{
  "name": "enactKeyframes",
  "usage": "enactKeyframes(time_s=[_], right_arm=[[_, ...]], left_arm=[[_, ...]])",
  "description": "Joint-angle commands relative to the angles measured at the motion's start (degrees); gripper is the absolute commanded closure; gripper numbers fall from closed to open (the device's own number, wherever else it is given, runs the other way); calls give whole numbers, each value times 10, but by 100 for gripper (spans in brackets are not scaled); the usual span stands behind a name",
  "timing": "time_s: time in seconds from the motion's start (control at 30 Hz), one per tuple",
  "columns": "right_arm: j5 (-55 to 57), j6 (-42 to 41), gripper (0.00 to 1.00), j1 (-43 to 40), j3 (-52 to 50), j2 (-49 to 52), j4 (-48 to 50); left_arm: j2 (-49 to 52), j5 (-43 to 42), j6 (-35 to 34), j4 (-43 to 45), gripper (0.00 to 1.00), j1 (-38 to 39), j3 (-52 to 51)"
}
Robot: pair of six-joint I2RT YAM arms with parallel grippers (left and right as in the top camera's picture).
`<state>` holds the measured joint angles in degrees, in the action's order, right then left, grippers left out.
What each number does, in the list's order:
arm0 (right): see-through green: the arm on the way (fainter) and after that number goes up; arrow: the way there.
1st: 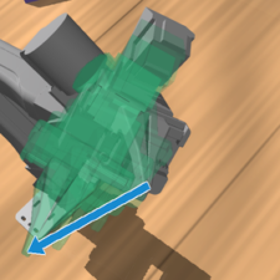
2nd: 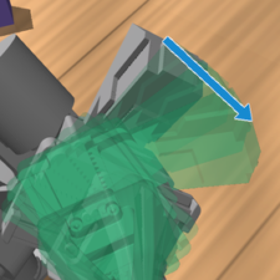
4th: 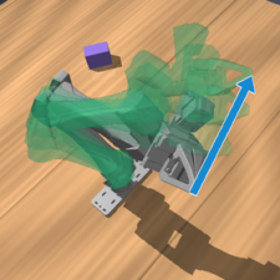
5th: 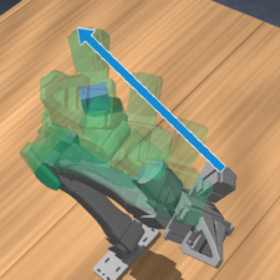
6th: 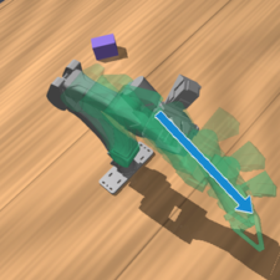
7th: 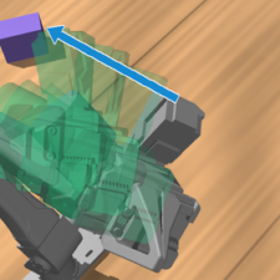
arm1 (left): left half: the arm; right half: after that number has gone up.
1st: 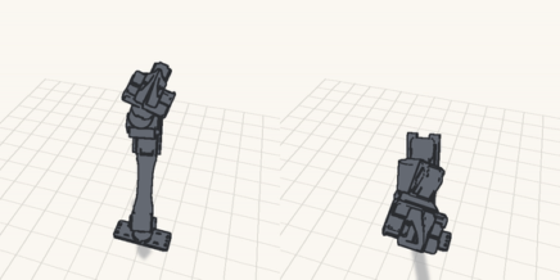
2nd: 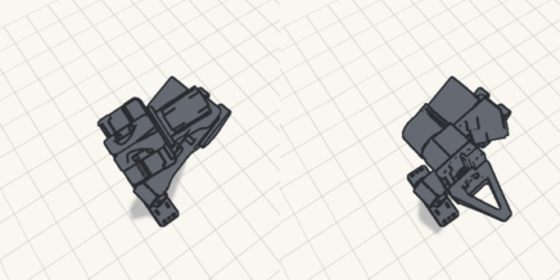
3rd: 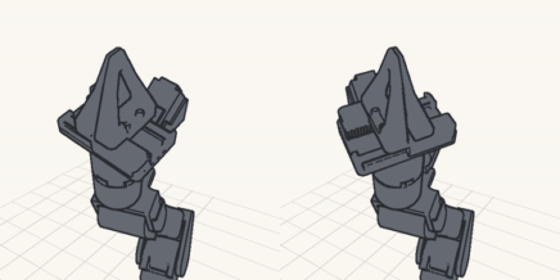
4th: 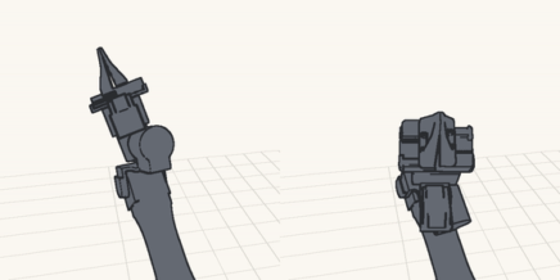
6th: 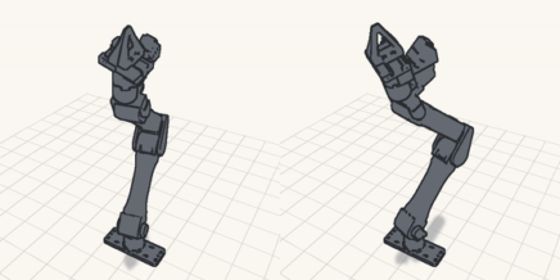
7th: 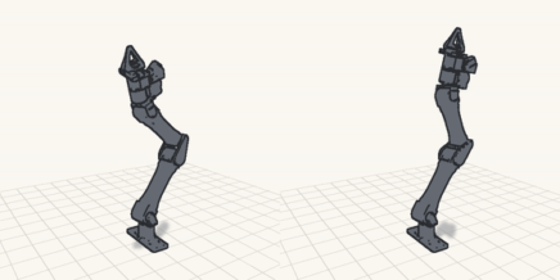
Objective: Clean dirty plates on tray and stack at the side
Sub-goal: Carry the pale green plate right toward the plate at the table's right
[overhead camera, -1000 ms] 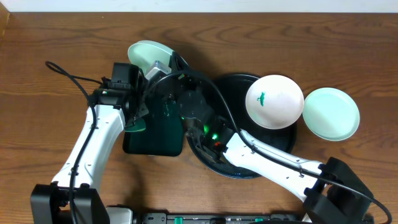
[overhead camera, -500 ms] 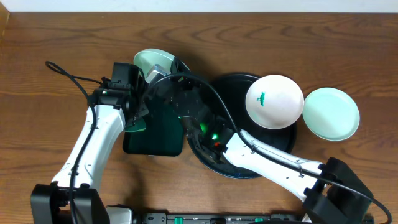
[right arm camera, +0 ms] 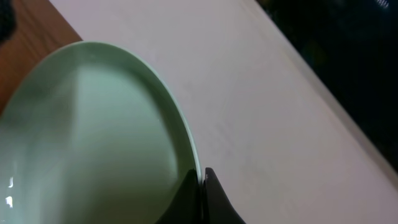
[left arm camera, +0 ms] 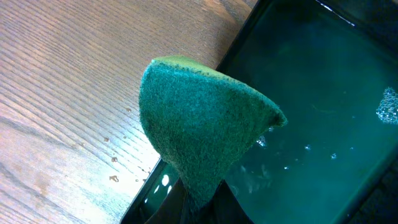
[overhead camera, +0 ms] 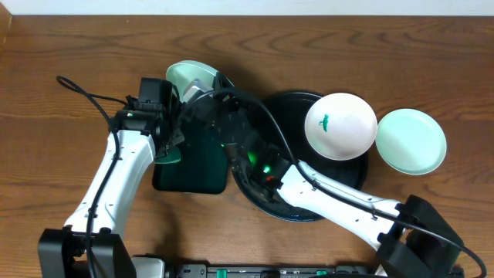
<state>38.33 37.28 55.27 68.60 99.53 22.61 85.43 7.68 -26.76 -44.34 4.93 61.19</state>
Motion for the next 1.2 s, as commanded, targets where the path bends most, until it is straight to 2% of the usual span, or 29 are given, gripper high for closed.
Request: enactKeyframes(time_s=[0.0, 0.33, 0.8, 0.87, 0.97, 1.03, 1.17], right_arm=[[7, -74, 99, -10, 10, 1, -22], [36, -226, 99, -18, 10, 1, -176], [39, -238, 99, -22, 10, 1, -209], [61, -301, 99, -24, 10, 1, -213], [78, -447, 99, -34, 10, 1, -237], [45, -519, 99, -46, 10, 1, -260], [-44, -610, 99, -75, 10, -7, -295]], left_arm=[[-8, 5, -1, 1, 93, -2, -1], [-8, 5, -1, 1, 92, -2, -1], [-8, 5, -1, 1, 93, -2, -1], [-8, 5, -1, 1, 92, -2, -1], [-8, 5, -1, 1, 93, -2, -1], [-8, 5, -1, 1, 92, -2, -1], [-8, 5, -1, 1, 93, -2, -1]])
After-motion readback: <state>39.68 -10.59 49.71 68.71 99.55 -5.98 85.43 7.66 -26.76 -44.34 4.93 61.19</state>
